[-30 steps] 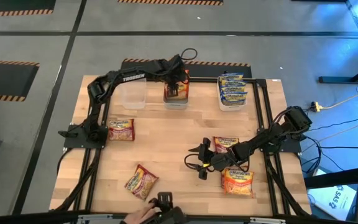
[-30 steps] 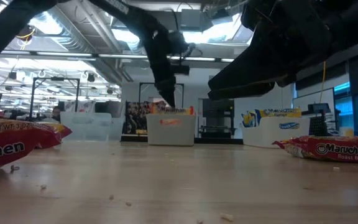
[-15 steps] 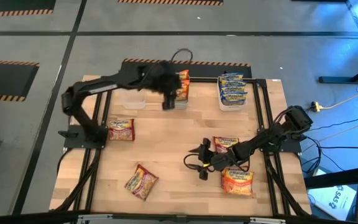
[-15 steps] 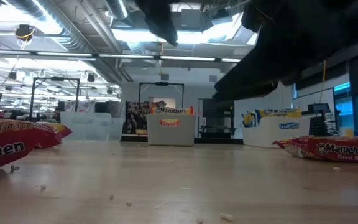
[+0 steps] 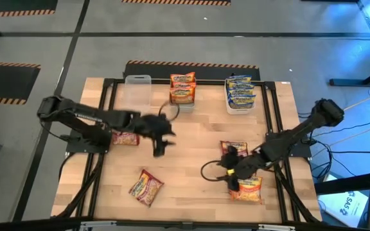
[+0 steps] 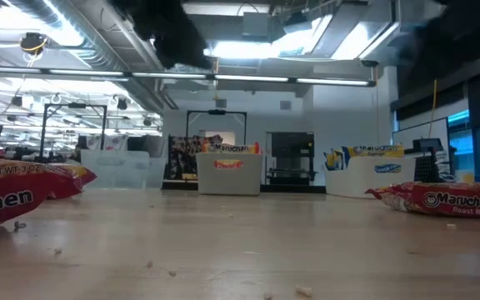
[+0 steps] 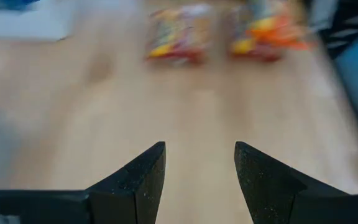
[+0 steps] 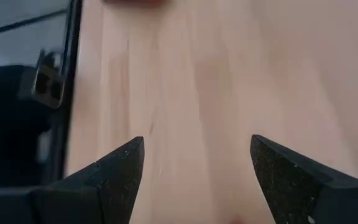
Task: Sort Maruchan noodles
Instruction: Put the orange noodle pack into the gray bin
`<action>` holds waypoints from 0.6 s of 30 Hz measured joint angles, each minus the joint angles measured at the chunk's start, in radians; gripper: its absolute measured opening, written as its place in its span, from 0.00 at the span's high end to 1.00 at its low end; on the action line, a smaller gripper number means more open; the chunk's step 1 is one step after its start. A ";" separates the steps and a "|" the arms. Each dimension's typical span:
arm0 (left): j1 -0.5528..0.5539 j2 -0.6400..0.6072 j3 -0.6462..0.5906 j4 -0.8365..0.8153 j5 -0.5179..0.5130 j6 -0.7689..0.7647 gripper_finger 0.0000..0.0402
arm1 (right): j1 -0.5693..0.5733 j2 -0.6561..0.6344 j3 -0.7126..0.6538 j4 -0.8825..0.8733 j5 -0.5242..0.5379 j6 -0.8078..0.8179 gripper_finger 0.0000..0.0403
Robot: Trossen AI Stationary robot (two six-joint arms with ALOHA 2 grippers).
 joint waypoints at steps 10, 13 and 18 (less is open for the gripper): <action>-0.151 0.136 -0.118 0.554 -0.018 -0.070 0.54 | 0.290 -0.093 0.000 -0.223 -0.128 0.693 0.31; -0.165 0.234 -0.076 0.625 -0.022 -0.099 0.54 | 0.404 -0.081 0.000 -0.269 -0.108 0.906 0.31; -0.189 0.417 0.062 0.630 -0.025 -0.175 0.54 | 0.560 -0.023 -0.001 -0.325 -0.057 1.188 0.31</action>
